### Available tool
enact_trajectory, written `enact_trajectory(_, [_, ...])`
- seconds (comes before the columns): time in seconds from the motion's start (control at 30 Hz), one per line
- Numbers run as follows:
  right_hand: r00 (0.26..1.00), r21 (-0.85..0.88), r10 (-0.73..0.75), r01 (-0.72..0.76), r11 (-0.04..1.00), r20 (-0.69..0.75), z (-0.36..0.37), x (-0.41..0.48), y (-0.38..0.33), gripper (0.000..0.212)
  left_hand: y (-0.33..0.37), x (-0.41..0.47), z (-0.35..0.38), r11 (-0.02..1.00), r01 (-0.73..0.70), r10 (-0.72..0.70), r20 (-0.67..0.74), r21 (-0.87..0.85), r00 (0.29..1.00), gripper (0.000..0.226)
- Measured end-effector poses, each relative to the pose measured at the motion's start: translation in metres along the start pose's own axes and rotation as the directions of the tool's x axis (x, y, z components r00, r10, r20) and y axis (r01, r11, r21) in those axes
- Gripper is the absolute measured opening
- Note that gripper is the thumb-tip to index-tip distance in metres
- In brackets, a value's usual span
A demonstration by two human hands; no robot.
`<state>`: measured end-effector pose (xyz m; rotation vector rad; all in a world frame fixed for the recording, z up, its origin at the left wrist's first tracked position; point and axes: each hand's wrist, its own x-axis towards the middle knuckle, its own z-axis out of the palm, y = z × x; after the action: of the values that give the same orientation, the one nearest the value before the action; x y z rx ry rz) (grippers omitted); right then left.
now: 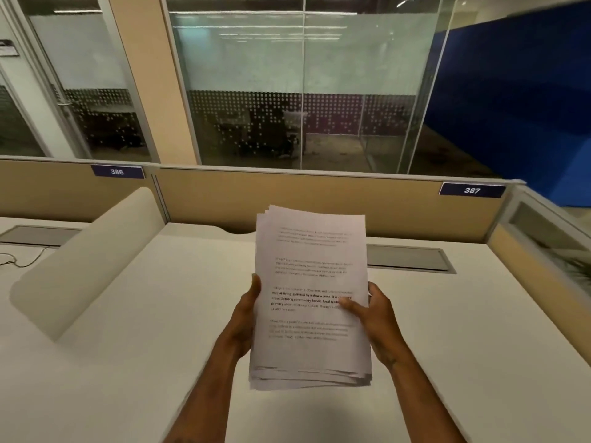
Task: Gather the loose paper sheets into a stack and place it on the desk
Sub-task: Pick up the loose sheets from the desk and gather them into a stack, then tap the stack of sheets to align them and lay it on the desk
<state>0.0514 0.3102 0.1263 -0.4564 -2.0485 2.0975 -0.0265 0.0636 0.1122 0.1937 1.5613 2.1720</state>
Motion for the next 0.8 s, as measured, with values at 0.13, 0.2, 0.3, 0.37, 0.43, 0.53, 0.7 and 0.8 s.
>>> enact_trajectory(0.13, [0.999,-0.015,0.001,0.0,1.0,0.035,-0.002,-0.002,0.014,0.028,-0.012,-0.001,0.002,0.984,-0.038,0.051,-0.073,0.175,0.996,0.053])
enact_trajectory(0.2, [0.999,0.029,0.0,-0.002,1.0,0.054,-0.006,-0.001,0.014,0.031,-0.019,0.0,-0.002,0.976,-0.041,0.054,-0.058,0.214,0.997,0.037])
enact_trajectory(0.3, [1.0,0.066,-0.027,0.027,0.997,-0.003,-0.008,0.0,0.008,0.023,-0.023,0.001,-0.004,0.957,-0.043,0.06,-0.053,0.285,0.997,0.03])
enact_trajectory(0.37, [0.998,0.041,-0.058,0.06,0.997,-0.037,-0.007,-0.001,0.007,0.022,-0.026,0.001,-0.004,0.94,-0.058,0.077,-0.042,0.336,0.996,0.032])
enact_trajectory(0.43, [0.996,0.014,-0.076,0.077,0.997,-0.037,-0.008,-0.003,0.012,0.026,-0.029,0.001,-0.005,0.937,-0.079,0.09,-0.018,0.34,0.996,0.032])
enact_trajectory(0.53, [0.998,-0.006,-0.044,0.044,0.999,-0.038,-0.01,-0.008,0.027,0.023,-0.033,-0.001,-0.002,0.948,-0.111,0.126,-0.031,0.299,0.992,0.032])
enact_trajectory(0.7, [0.993,0.033,-0.079,0.082,0.996,-0.088,-0.006,-0.01,0.028,0.047,-0.029,0.001,0.011,0.955,-0.154,0.19,-0.125,0.253,0.974,0.041])
enact_trajectory(0.8, [0.961,0.019,-0.207,0.214,0.977,-0.181,-0.005,-0.007,0.015,0.062,-0.01,0.006,0.029,0.936,-0.244,0.29,-0.163,0.254,0.943,0.047])
